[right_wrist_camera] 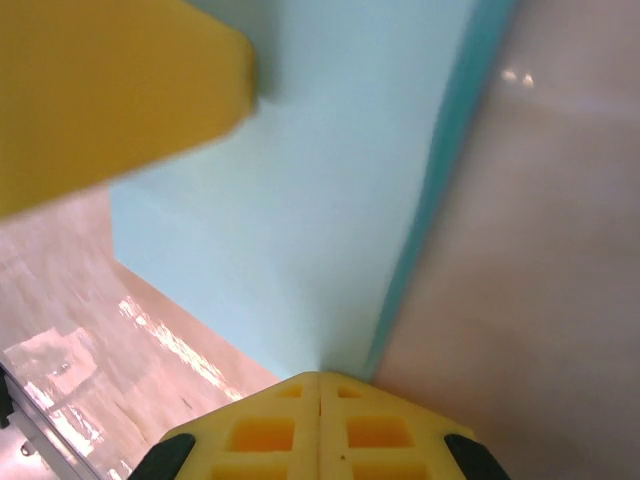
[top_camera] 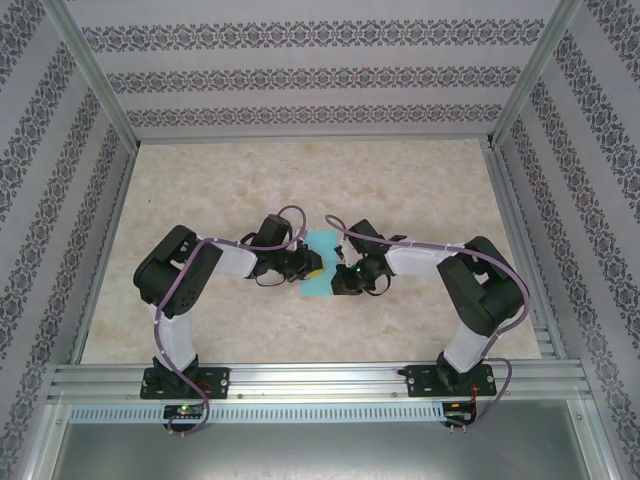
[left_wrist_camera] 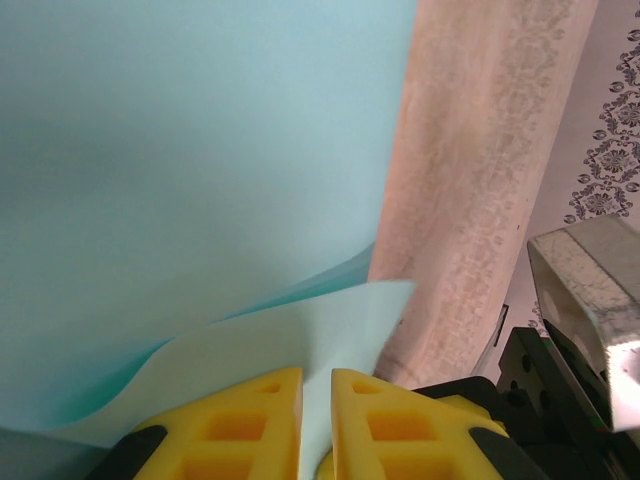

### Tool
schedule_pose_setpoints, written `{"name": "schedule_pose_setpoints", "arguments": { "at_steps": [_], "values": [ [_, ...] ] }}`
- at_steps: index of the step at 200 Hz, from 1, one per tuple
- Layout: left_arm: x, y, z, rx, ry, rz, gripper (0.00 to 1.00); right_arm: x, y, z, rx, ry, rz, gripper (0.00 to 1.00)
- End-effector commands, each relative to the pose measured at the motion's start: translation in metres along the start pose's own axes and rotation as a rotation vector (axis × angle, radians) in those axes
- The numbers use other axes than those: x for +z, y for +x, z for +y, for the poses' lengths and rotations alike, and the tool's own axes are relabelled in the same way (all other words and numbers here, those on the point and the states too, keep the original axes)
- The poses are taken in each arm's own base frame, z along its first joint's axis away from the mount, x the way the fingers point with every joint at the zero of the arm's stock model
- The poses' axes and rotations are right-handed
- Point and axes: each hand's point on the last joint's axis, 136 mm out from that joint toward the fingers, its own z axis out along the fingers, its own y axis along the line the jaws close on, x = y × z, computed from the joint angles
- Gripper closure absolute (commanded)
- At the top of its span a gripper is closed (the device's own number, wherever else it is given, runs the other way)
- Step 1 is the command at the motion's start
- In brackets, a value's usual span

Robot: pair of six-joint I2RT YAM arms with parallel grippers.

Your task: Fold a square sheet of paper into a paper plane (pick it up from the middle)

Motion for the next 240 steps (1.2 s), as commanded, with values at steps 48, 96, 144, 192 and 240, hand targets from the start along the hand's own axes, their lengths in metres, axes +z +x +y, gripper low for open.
{"name": "schedule_pose_setpoints", "arguments": {
  "at_steps": [48, 96, 144, 192, 240],
  "values": [
    [0.002, 0.016, 0.059, -0.12, -0.2, 0.02, 0.82, -0.025, -0.028, 0.027, -0.027, -0.076, -0.089, 0.94],
    [0.001, 0.016, 0.054, -0.11, -0.187, 0.023, 0.82, -0.002, -0.033, 0.018, -0.004, -0.034, -0.052, 0.96],
    [-0.001, 0.008, 0.025, -0.042, -0.099, 0.012, 0.81, 0.007, -0.023, -0.005, 0.035, 0.032, -0.016, 0.97],
    [-0.01, 0.014, -0.011, 0.039, -0.048, 0.003, 0.81, 0.011, -0.019, -0.016, 0.07, 0.065, -0.004, 1.0],
    [0.003, 0.032, -0.002, 0.029, -0.084, 0.02, 0.83, 0.012, -0.018, -0.018, 0.077, 0.072, -0.005, 1.0]
  ]
}}
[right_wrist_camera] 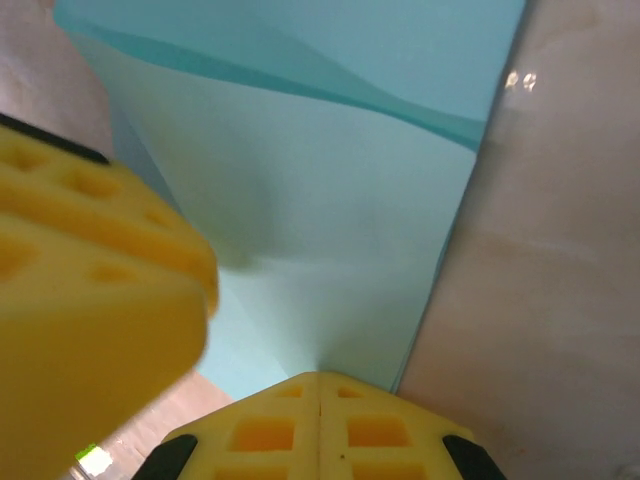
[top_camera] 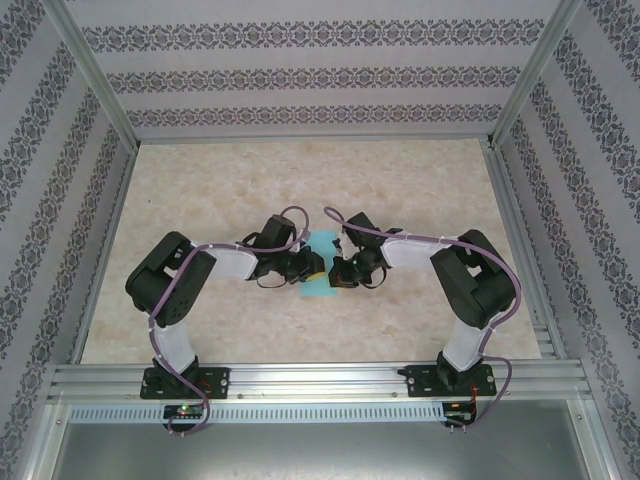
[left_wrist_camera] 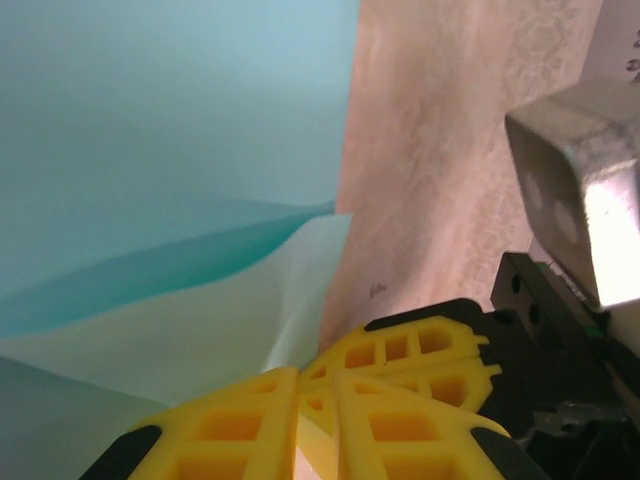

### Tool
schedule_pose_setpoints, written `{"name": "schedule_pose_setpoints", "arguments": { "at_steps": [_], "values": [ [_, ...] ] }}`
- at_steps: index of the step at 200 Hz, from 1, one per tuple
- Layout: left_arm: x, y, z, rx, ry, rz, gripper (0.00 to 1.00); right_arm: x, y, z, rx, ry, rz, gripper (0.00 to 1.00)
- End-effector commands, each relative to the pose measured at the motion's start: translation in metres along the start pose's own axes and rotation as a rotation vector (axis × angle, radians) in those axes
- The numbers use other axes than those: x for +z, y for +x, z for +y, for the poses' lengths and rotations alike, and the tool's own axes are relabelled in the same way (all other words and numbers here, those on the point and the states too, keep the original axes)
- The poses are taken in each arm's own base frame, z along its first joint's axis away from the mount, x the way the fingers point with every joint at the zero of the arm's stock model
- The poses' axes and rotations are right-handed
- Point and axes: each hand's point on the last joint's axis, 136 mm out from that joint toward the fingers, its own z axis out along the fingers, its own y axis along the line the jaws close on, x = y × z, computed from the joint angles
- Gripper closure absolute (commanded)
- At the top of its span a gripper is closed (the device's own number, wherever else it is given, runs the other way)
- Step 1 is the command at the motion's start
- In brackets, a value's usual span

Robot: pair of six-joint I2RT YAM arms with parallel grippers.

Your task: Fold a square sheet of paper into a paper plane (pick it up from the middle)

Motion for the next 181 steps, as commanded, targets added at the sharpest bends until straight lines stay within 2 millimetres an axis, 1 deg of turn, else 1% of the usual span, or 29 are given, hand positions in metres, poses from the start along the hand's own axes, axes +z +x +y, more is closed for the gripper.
{"name": "schedule_pose_setpoints", "arguments": {
  "at_steps": [1, 18, 31, 49, 71, 97, 113, 156, 181],
  "values": [
    [0.007, 0.013, 0.011, -0.011, -0.048, 0.011, 0.83, 0.007, 0.005, -0.022, 0.045, 0.073, 0.013, 1.0],
    [0.011, 0.016, 0.018, -0.028, -0.066, 0.016, 0.86, 0.007, 0.005, -0.022, 0.047, 0.073, 0.016, 1.0],
    [0.014, 0.018, 0.019, -0.033, -0.067, 0.021, 0.87, 0.007, 0.006, -0.023, 0.049, 0.074, 0.016, 1.0],
    [0.016, 0.02, 0.027, -0.046, -0.097, 0.025, 0.89, 0.008, 0.008, -0.024, 0.047, 0.079, 0.024, 1.0],
    [0.014, 0.017, 0.039, -0.055, -0.162, 0.002, 0.89, 0.01, 0.014, -0.031, 0.048, 0.103, 0.036, 1.0],
    [0.013, 0.013, 0.048, -0.07, -0.2, -0.027, 0.9, 0.012, 0.021, -0.039, 0.051, 0.137, 0.055, 1.0],
    [0.009, 0.009, 0.051, -0.073, -0.229, -0.053, 0.9, 0.011, 0.024, -0.045, 0.046, 0.166, 0.063, 1.0],
    [-0.008, -0.013, 0.045, -0.065, -0.259, -0.134, 0.89, 0.009, 0.038, -0.064, 0.026, 0.251, 0.104, 1.0],
    [-0.015, -0.025, 0.045, -0.065, -0.274, -0.157, 0.89, 0.008, 0.043, -0.069, 0.013, 0.273, 0.116, 1.0]
  ]
}}
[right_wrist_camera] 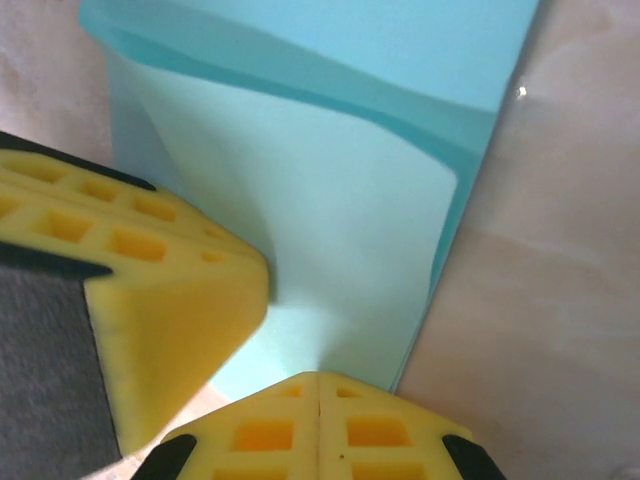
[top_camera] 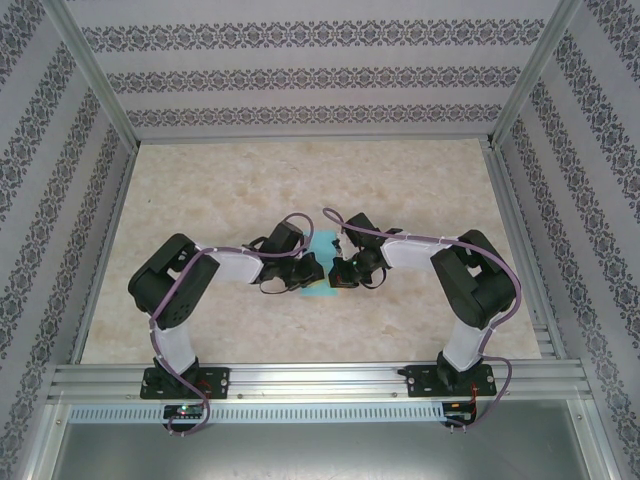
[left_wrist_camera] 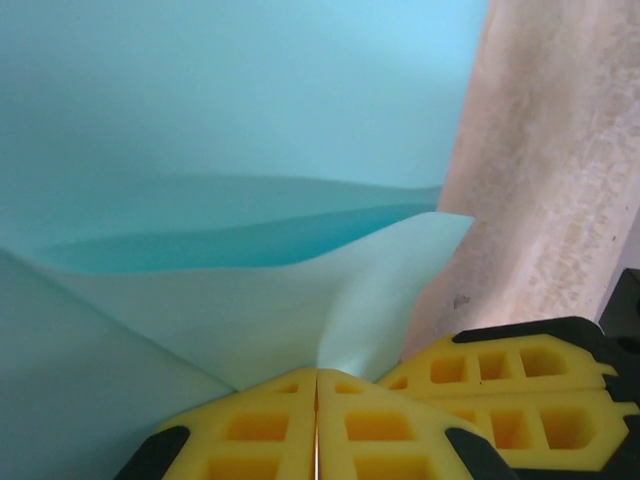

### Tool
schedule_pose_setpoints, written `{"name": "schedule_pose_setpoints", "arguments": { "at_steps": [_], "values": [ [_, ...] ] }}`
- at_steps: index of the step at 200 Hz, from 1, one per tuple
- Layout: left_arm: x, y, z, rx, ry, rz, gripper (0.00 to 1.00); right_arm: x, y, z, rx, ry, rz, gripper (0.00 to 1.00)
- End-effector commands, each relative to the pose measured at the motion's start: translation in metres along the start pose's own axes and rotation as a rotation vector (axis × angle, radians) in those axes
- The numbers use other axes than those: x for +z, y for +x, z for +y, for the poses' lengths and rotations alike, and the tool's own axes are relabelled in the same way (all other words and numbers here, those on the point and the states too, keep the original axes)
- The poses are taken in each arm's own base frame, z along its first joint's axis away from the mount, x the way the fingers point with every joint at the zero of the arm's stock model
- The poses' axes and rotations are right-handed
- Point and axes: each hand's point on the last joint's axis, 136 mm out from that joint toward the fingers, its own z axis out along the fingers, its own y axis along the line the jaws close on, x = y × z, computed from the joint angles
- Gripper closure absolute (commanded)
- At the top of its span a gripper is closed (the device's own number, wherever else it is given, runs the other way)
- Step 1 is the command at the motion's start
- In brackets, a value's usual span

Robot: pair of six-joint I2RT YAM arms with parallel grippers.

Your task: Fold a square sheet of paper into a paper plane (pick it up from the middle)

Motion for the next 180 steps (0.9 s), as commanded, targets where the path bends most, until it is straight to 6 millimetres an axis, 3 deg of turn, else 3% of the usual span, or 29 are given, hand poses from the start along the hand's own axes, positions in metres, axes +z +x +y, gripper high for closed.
{"name": "schedule_pose_setpoints", "arguments": {
  "at_steps": [1, 77, 93, 128, 152, 180],
  "values": [
    [-0.013, -0.026, 0.025, -0.034, -0.123, -0.094, 0.89, 0.009, 0.043, -0.063, 0.047, 0.254, 0.116, 1.0],
    [-0.031, -0.062, 0.032, 0.003, -0.196, -0.149, 0.89, 0.008, 0.043, -0.064, 0.042, 0.261, 0.113, 1.0],
    [-0.035, -0.063, 0.022, 0.039, -0.154, -0.143, 0.89, 0.006, 0.041, -0.062, 0.041, 0.256, 0.105, 1.0],
    [-0.048, -0.057, -0.021, 0.133, 0.012, -0.133, 0.88, 0.003, 0.034, -0.051, 0.038, 0.217, 0.078, 1.0],
    [-0.057, -0.051, -0.031, 0.155, 0.065, -0.153, 0.88, 0.001, 0.028, -0.045, 0.034, 0.196, 0.057, 1.0],
    [-0.047, -0.035, -0.037, 0.158, 0.099, -0.108, 0.87, 0.003, 0.029, -0.046, 0.041, 0.198, 0.065, 1.0]
  ]
}}
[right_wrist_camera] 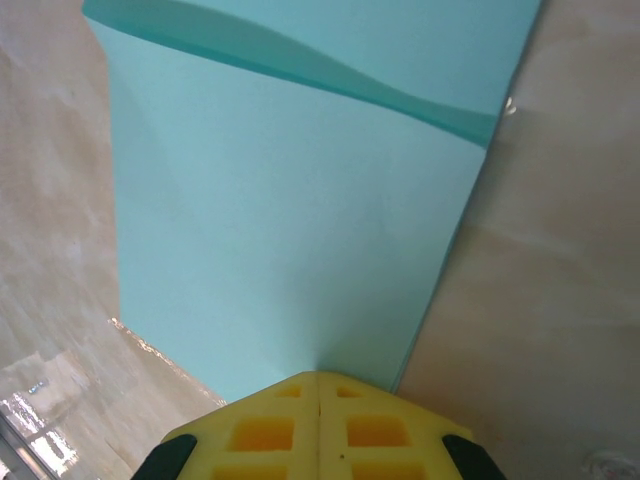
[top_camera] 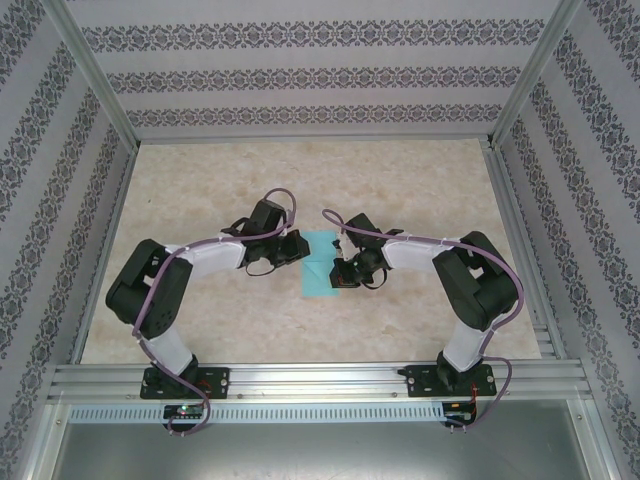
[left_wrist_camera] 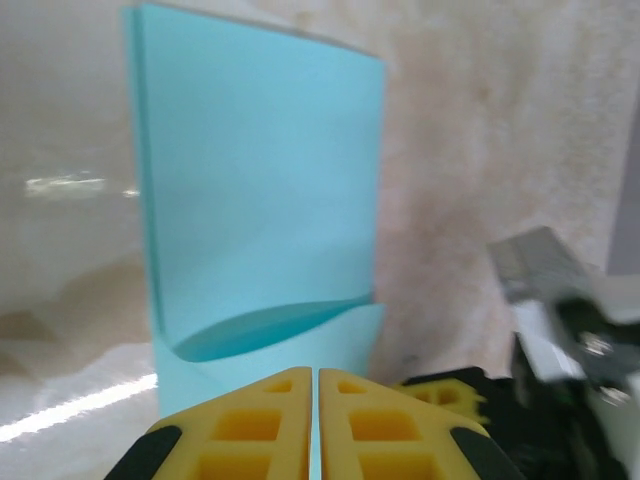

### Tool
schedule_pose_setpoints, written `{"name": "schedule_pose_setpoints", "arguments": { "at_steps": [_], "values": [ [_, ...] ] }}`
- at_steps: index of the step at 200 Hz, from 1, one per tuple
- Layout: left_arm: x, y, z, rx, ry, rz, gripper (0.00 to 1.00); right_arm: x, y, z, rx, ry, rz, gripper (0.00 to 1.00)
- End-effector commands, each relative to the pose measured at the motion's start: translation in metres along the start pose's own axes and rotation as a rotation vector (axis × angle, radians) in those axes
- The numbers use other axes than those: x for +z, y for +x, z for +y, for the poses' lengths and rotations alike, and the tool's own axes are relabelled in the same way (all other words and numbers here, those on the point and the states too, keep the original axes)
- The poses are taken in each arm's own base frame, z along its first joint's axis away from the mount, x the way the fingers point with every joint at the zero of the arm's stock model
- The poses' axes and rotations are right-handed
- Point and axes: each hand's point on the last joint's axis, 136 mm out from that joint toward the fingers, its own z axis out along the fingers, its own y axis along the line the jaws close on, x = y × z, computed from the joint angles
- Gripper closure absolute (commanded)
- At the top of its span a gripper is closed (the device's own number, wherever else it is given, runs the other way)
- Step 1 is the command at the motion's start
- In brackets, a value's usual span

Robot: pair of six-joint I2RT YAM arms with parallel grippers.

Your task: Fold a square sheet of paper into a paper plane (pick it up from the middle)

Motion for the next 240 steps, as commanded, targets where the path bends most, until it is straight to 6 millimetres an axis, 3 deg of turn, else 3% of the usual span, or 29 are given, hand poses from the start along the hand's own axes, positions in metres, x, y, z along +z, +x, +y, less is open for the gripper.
{"name": "schedule_pose_setpoints", "arguments": {
  "at_steps": [1, 33, 53, 119, 185, 240],
  "values": [
    [0.005, 0.012, -0.017, 0.045, 0.074, 0.027, 0.87, 0.006, 0.031, -0.043, 0.068, 0.18, 0.081, 1.0],
    [0.023, 0.032, -0.023, 0.051, 0.079, 0.085, 0.88, 0.007, 0.032, -0.046, 0.075, 0.188, 0.087, 1.0],
    [0.035, 0.042, -0.017, 0.042, 0.049, 0.109, 0.88, 0.007, 0.032, -0.046, 0.078, 0.188, 0.089, 1.0],
    [0.051, 0.046, 0.0, -0.004, -0.032, 0.13, 0.9, 0.008, 0.035, -0.047, 0.078, 0.199, 0.1, 1.0],
    [0.043, 0.039, 0.039, -0.025, -0.252, 0.068, 0.89, 0.012, 0.044, -0.057, 0.076, 0.244, 0.128, 1.0],
    [0.033, 0.032, 0.066, -0.027, -0.331, 0.007, 0.89, 0.011, 0.047, -0.062, 0.082, 0.253, 0.124, 1.0]
  ]
}}
